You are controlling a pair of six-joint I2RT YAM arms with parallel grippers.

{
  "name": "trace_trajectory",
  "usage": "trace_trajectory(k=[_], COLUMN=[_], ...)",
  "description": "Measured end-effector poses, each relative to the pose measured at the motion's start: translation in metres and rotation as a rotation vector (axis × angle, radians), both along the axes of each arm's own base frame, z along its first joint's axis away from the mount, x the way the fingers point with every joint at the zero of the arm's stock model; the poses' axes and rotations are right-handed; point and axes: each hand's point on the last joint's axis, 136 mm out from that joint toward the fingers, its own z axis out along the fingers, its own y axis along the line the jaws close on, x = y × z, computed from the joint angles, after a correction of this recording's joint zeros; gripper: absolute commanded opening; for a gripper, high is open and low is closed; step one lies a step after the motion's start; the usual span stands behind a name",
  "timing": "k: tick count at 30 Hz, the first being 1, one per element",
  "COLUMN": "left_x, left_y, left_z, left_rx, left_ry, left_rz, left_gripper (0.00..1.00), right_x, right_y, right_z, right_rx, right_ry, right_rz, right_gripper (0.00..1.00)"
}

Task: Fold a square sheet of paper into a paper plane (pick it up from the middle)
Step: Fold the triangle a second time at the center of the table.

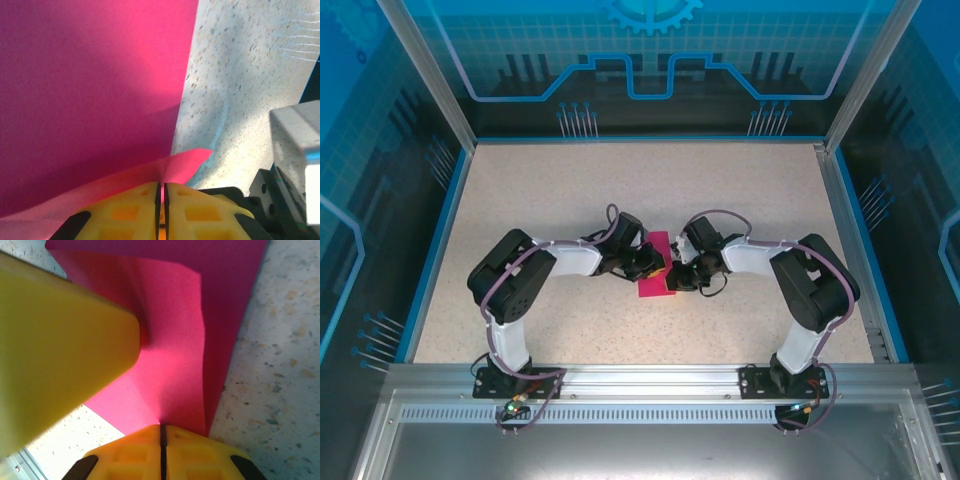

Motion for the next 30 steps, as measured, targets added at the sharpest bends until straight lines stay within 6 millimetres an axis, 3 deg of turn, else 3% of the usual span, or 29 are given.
trace_trajectory(k=[5,17,24,30], left_x=[-0.017,-0.018,-0.011,0.009], left_y=[0.0,0.0,0.01,0.029], left_z=[-0.013,-0.013,-0.015,-0.015], left_rx=[0.004,0.014,0.053,0.08], left_ry=[0.046,0.038,0.008,-0.024], left_rz=[0.007,0.0,-0.026,-0.021], left_gripper=[0.13,0.13,0.13,0.13], right_x=[0.0,0.0,0.0,0.0], right_y=[0.0,-0.001,-0.001,-0.001], right_z=[0.0,-0.001,-0.001,-0.001], right_rx=[-0.001,-0.005,-0.008,-0.01], right_ry=[0.003,0.005,0.004,0.004], right_rz=[-0.004,-0.007,-0.008,-0.008], right_gripper=[0.08,0.08,0.08,0.08])
